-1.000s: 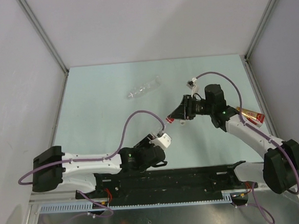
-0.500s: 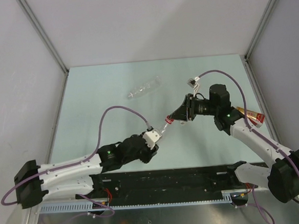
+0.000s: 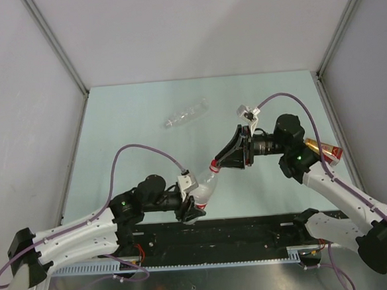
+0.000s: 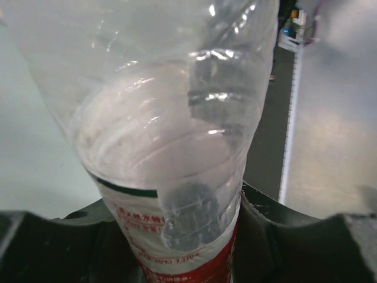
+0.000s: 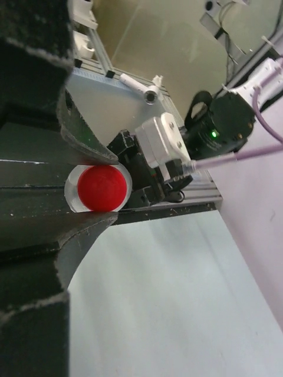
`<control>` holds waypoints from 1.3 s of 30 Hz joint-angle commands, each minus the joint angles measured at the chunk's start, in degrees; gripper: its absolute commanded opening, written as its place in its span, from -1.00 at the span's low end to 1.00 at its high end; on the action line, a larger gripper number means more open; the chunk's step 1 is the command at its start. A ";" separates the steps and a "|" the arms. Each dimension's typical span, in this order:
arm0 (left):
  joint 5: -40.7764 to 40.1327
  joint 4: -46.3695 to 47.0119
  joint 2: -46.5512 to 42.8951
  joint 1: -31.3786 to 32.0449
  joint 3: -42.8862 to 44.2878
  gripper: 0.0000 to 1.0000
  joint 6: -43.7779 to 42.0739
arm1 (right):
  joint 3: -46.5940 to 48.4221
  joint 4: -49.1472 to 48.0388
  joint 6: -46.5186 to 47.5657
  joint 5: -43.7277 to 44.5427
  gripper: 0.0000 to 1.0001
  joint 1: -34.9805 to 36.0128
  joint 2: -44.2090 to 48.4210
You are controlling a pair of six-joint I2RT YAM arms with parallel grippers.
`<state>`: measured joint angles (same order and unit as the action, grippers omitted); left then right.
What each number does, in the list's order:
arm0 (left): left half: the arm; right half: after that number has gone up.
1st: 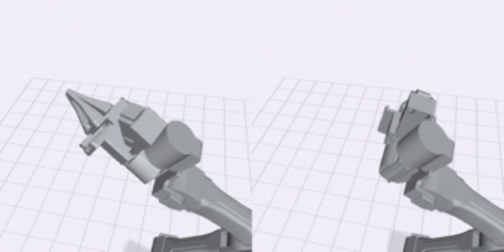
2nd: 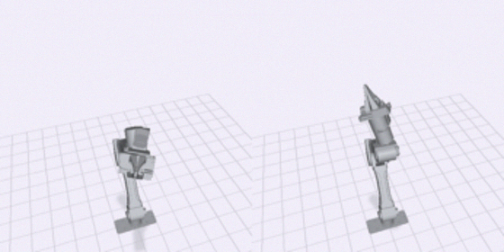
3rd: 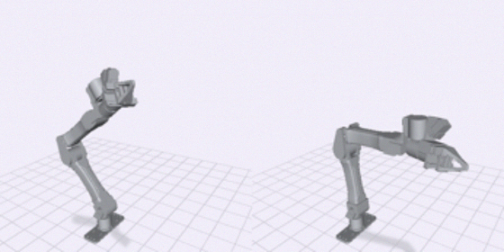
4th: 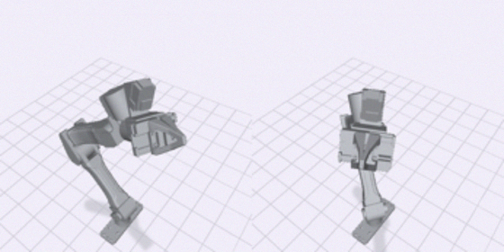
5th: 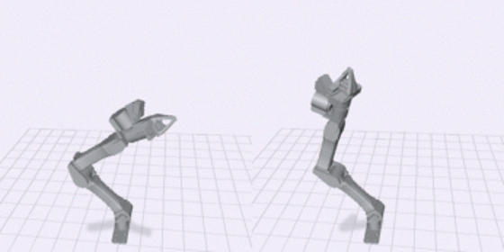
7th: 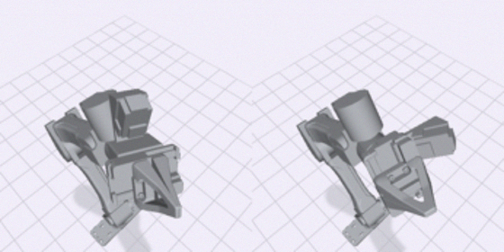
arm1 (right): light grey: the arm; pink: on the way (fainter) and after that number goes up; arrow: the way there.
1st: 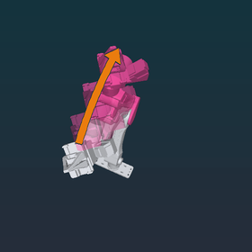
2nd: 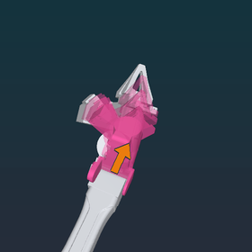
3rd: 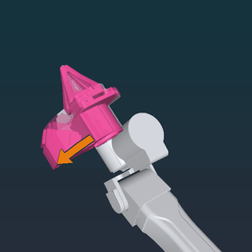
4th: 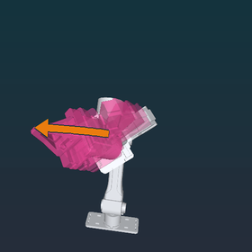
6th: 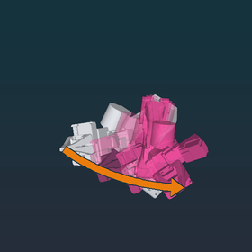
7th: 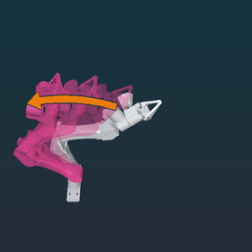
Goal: Unscrew the bottle caps
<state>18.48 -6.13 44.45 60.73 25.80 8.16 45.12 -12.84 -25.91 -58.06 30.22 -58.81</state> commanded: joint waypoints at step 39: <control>43.01 33.78 4.00 -3.07 0.92 -1.00 8.97 | 0.69 -13.96 0.18 -10.31 -1.00 0.62 10.91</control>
<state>55.53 19.51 49.34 57.34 23.05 18.55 45.30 -23.97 -24.60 -68.45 31.97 -48.86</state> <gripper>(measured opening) 0.502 0.335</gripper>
